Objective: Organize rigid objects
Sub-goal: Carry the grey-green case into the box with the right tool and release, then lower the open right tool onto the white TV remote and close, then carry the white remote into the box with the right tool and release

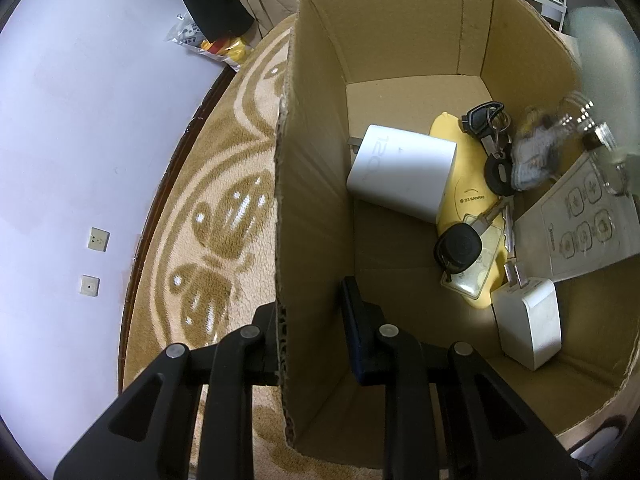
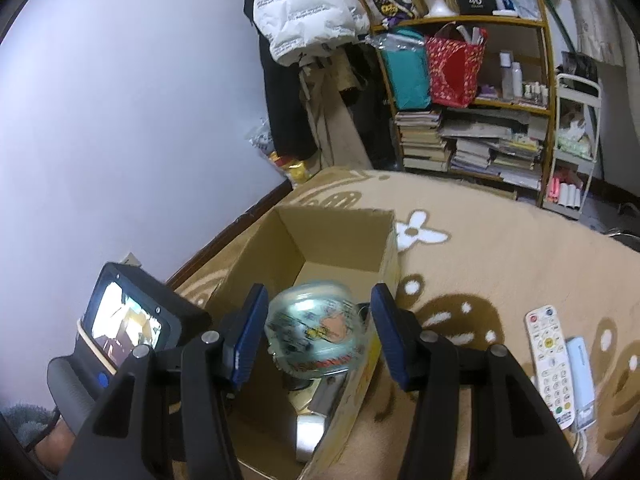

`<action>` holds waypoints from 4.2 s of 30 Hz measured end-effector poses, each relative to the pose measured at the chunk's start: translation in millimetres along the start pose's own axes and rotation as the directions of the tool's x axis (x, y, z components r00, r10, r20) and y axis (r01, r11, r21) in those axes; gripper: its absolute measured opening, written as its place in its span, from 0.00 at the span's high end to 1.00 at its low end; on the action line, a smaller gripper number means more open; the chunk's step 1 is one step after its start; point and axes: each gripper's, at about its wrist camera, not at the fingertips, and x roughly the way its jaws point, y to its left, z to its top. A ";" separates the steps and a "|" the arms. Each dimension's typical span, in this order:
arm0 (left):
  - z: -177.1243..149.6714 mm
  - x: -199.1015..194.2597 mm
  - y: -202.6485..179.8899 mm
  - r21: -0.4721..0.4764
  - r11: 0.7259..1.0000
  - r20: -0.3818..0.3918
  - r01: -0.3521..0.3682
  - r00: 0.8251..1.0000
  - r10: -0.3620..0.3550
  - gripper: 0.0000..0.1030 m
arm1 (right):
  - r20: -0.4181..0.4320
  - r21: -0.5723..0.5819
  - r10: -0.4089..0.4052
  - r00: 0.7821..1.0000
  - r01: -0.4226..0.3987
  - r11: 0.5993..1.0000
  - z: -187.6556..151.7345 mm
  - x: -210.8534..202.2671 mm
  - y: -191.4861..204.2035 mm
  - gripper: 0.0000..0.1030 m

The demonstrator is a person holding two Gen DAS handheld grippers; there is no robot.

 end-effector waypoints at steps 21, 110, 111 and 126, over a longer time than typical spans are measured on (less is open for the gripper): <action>-1.0 0.7 2.0 -0.003 1.000 -0.003 0.000 1.000 0.000 0.76 | -0.164 0.195 -0.249 0.954 0.279 0.940 -15.6 -14.1 -99.5 0.00; -1.9 -1.4 -3.5 0.023 0.999 -0.004 -0.024 1.000 0.024 0.76 | -0.113 0.081 -0.146 0.983 0.156 0.985 -0.7 7.2 -44.8 0.58; -1.9 -1.4 -3.6 0.024 0.999 -0.004 -0.024 1.000 0.024 0.76 | -0.112 0.068 -0.133 0.985 0.141 0.988 -0.6 7.7 -37.6 0.58; -2.4 -1.9 -4.0 0.022 1.000 -0.005 -0.021 1.000 0.022 0.76 | -0.171 -0.025 -0.027 0.985 0.023 0.999 -16.2 19.1 13.1 0.58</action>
